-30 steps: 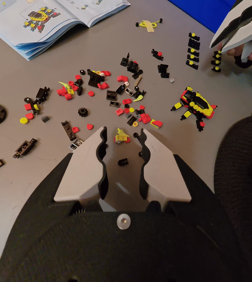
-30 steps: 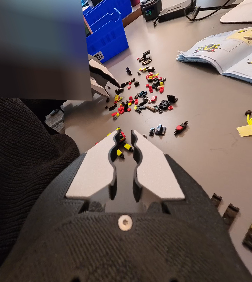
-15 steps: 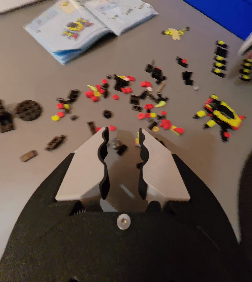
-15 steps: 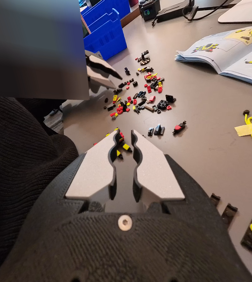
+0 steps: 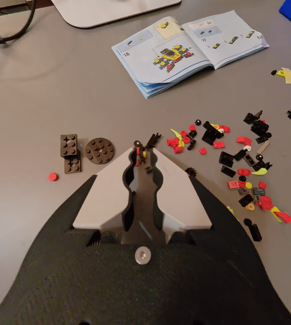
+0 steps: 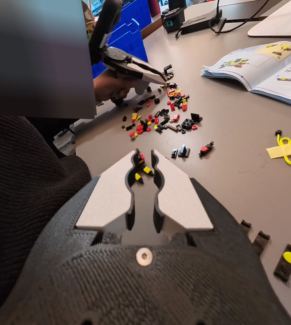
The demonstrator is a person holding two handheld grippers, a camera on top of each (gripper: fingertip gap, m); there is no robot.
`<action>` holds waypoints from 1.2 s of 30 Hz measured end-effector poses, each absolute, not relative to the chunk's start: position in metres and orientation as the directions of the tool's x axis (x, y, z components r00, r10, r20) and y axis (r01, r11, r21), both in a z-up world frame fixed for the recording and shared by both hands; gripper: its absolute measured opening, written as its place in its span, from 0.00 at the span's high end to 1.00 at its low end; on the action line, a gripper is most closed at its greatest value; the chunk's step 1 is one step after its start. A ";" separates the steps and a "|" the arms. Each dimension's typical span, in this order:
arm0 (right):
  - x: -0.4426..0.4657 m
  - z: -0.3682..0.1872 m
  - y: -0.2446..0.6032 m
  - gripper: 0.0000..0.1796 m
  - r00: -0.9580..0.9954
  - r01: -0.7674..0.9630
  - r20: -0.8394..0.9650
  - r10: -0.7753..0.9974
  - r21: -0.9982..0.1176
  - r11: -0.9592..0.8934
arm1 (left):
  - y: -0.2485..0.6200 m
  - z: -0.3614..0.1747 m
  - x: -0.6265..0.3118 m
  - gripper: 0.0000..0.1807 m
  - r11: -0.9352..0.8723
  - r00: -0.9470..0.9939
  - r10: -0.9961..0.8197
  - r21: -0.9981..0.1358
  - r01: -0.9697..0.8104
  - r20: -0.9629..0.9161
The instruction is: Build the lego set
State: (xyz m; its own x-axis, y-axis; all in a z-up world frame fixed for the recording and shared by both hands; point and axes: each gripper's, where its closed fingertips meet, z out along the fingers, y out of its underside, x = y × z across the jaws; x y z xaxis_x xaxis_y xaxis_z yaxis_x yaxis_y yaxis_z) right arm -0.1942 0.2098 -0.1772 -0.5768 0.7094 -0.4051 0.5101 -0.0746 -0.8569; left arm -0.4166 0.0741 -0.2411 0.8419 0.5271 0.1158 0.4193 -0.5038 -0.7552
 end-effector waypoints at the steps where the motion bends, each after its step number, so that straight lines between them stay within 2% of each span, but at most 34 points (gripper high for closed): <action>1: -0.194 -0.176 0.210 0.93 -0.577 0.509 -0.410 0.706 -0.857 -0.081 | 0.074 -0.243 -0.415 0.96 -0.510 0.844 0.522 -0.749 0.424 0.123; 4: -0.194 -0.176 0.210 0.93 -0.579 0.509 -0.411 0.705 -0.857 -0.082 | 0.073 -0.242 -0.414 0.99 -0.513 0.845 0.521 -0.747 0.423 0.121; 9: -0.194 -0.178 0.207 0.93 -0.585 0.512 -0.403 0.704 -0.857 -0.065 | 0.075 -0.247 -0.411 0.93 -0.532 0.852 0.506 -0.729 0.430 0.134; 11: -0.194 -0.178 0.206 0.93 -0.586 0.512 -0.400 0.705 -0.857 -0.061 | 0.074 -0.247 -0.411 0.97 -0.539 0.852 0.511 -0.730 0.421 0.113; 15: -0.193 -0.178 0.206 0.93 -0.587 0.509 -0.395 0.707 -0.859 -0.057 | 0.072 -0.246 -0.412 0.98 -0.548 0.854 0.513 -0.733 0.404 0.088; 21: -0.192 -0.176 0.206 0.94 -0.592 0.501 -0.379 0.712 -0.865 -0.044 | 0.074 -0.217 -0.411 0.98 -0.393 0.832 0.505 -0.797 0.459 0.230; 26: -0.192 -0.172 0.204 0.94 -0.596 0.487 -0.376 0.710 -0.872 -0.053 | 0.097 -0.167 -0.367 0.98 -0.198 0.833 0.310 -0.826 0.527 0.458; 31: -0.192 -0.147 0.188 0.91 -0.616 0.441 -0.425 0.663 -0.884 -0.157 | 0.106 -0.159 -0.264 0.98 -0.247 0.884 0.134 -0.849 0.468 0.448; 36: -0.189 -0.149 0.166 0.90 -0.663 0.443 -0.411 0.626 -0.889 -0.116 | 0.096 -0.157 -0.218 0.98 -0.266 0.868 0.030 -0.833 0.485 0.496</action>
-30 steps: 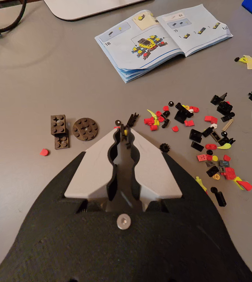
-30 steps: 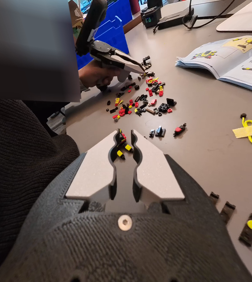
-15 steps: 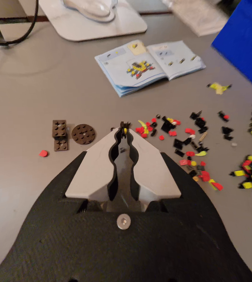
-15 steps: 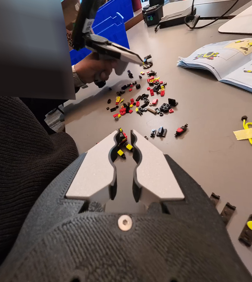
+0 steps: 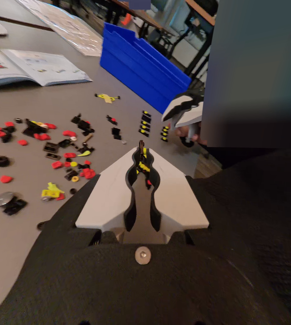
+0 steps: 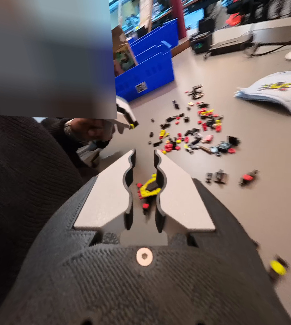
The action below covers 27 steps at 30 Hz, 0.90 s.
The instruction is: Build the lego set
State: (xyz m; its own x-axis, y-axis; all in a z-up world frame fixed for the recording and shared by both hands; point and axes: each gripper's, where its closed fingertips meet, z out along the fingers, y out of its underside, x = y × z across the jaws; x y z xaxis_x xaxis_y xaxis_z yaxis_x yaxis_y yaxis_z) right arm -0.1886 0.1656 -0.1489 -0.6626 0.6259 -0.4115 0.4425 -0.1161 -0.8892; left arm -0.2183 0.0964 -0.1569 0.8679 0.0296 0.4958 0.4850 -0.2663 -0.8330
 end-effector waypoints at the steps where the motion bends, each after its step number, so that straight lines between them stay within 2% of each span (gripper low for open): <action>1: -0.188 -0.149 0.159 0.89 -0.676 0.451 -0.423 0.603 -0.885 -0.115 | 0.098 -0.157 -0.215 0.98 -0.280 0.851 -0.002 -0.818 0.503 0.525; 4: -0.184 -0.150 0.141 0.89 -0.703 0.480 -0.462 0.540 -0.869 -0.119 | 0.102 -0.157 -0.208 0.98 -0.305 0.776 -0.077 -0.755 0.580 0.627; 7: -0.183 -0.149 0.130 0.89 -0.715 0.474 -0.448 0.536 -0.875 -0.099 | 0.104 -0.149 -0.207 0.98 -0.256 0.705 -0.106 -0.704 0.663 0.702; 12: -0.192 -0.145 0.119 0.90 -0.701 0.412 -0.377 0.606 -0.907 -0.087 | 0.097 -0.124 -0.247 0.98 0.082 0.680 0.017 -0.679 0.730 0.733; 16: -0.209 -0.138 0.113 0.92 -0.652 0.325 -0.266 0.710 -0.944 -0.056 | 0.097 -0.133 -0.251 0.98 0.167 0.499 -0.031 -0.488 0.857 0.866; 20: -0.229 -0.140 0.107 0.92 -0.606 0.321 -0.225 0.763 -0.947 -0.024 | 0.101 -0.144 -0.251 0.98 0.174 0.314 -0.118 -0.292 0.940 0.942; 27: -0.244 -0.147 0.095 0.88 -0.577 0.294 -0.131 0.806 -0.954 0.056 | 0.104 -0.142 -0.250 0.98 0.175 0.234 -0.188 -0.202 0.964 0.954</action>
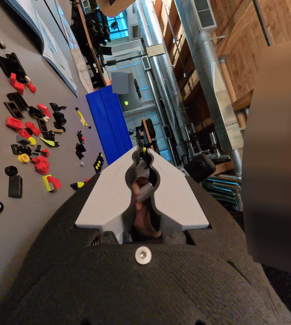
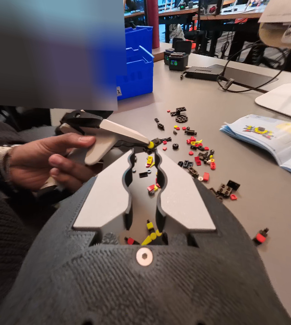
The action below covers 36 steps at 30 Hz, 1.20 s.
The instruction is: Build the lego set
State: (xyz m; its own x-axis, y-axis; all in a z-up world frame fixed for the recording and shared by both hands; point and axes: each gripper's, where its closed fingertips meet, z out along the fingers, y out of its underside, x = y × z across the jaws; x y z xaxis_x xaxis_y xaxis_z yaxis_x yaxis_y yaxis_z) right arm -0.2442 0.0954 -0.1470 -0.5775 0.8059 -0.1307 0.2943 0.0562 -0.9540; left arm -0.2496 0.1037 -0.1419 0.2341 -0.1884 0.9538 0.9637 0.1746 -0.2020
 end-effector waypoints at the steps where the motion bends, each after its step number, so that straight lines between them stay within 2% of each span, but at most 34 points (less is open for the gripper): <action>1: -0.245 -0.147 0.093 0.89 -0.575 0.285 -0.108 0.811 -0.956 0.075 | 0.104 -0.142 -0.249 0.98 0.175 0.231 -0.188 -0.199 0.964 0.955; 3: -0.248 -0.147 0.092 0.89 -0.561 0.269 -0.070 0.825 -0.958 0.102 | 0.104 -0.142 -0.249 0.98 0.181 0.223 -0.196 -0.188 0.965 0.955; 8: -0.250 -0.146 0.099 0.96 -0.553 0.262 -0.060 0.831 -0.959 0.104 | 0.104 -0.140 -0.247 0.98 0.169 0.203 -0.218 -0.168 0.971 0.955; 18: -0.247 -0.146 0.100 1.00 -0.572 0.255 -0.039 0.819 -0.958 0.132 | 0.104 -0.141 -0.245 0.97 0.142 0.161 -0.248 -0.128 0.982 0.955; 26: -0.242 -0.140 0.115 0.99 -0.558 0.273 -0.086 0.825 -0.958 0.084 | 0.109 -0.137 -0.238 0.94 0.104 0.243 -0.217 -0.225 0.969 0.946; 32: -0.225 -0.133 0.189 0.99 -0.392 0.295 0.024 0.920 -0.943 0.151 | 0.106 -0.136 -0.241 0.93 0.110 0.313 -0.177 -0.298 0.948 0.933; 36: -0.191 -0.139 0.257 0.99 -0.250 0.412 0.124 0.960 -0.884 0.222 | 0.107 -0.138 -0.240 0.94 0.089 0.388 -0.125 -0.380 0.921 0.913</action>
State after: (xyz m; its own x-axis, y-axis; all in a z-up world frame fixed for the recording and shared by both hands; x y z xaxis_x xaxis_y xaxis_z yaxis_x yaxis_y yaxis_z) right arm -0.1909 0.2568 -0.1391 -0.2503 0.9602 0.1242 0.4116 0.2217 -0.8840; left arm -0.2397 0.1074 -0.1376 0.3883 -0.1245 0.9131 0.9209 0.0888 -0.3795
